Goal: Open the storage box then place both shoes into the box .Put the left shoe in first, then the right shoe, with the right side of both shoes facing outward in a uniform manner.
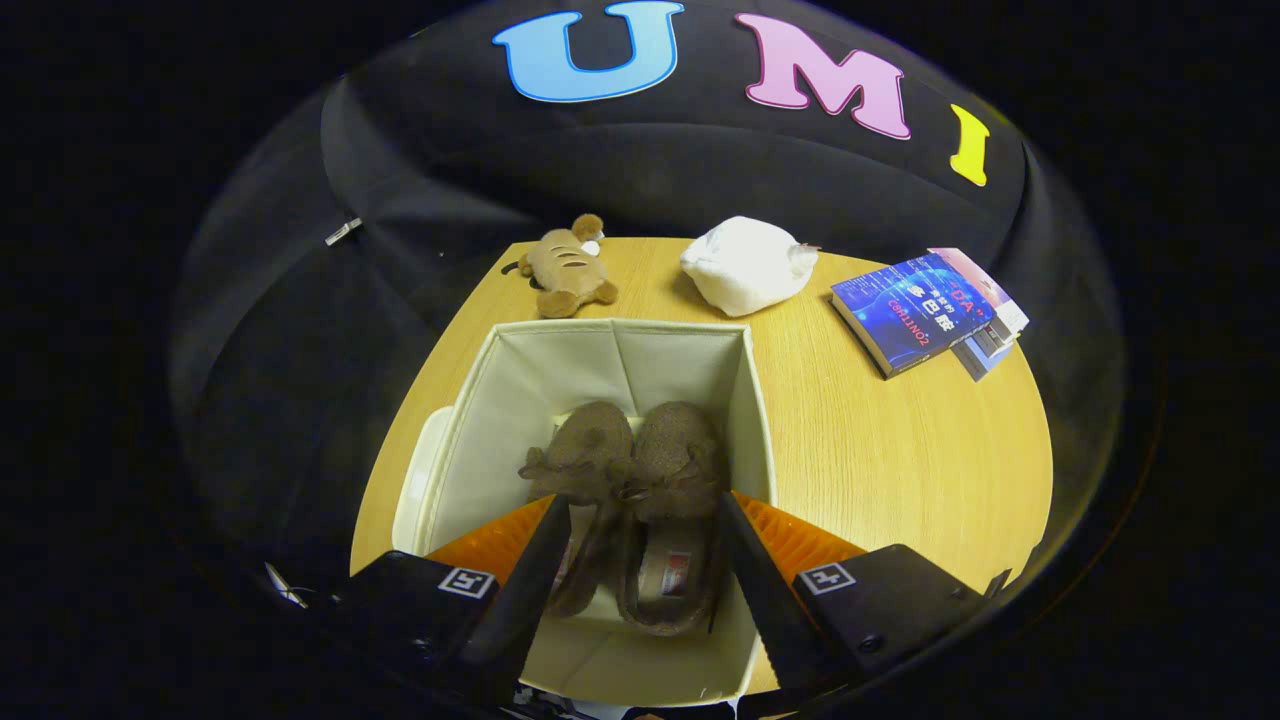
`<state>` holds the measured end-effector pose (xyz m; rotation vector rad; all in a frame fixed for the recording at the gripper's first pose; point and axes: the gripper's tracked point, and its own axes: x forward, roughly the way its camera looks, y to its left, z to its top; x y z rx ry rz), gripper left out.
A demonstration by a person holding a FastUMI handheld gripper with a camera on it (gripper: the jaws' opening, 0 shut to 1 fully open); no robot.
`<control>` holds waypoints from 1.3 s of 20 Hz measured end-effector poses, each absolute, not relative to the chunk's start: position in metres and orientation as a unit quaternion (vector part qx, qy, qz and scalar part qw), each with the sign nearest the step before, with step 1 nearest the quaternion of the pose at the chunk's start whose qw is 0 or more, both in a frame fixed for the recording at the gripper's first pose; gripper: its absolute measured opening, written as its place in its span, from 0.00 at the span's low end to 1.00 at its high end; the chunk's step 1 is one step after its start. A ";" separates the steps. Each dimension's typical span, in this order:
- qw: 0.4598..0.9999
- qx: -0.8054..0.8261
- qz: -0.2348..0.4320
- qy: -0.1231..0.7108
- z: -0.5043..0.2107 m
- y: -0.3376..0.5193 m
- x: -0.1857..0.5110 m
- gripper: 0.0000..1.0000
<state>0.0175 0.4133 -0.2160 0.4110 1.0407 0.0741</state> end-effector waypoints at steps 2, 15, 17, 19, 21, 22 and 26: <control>0.849 0.197 0.036 0.489 -0.214 0.411 0.019 0.97; 0.923 0.178 0.059 0.336 -0.127 0.352 0.040 0.99; 0.935 0.165 0.059 0.309 -0.114 0.331 0.040 0.99; 0.943 0.157 0.057 0.287 -0.104 0.309 0.038 0.99; 0.948 0.156 0.055 0.271 -0.096 0.288 0.037 0.99; 0.950 0.154 0.053 0.266 -0.093 0.276 0.036 0.99; 0.957 0.155 0.054 0.241 -0.080 0.230 0.025 0.99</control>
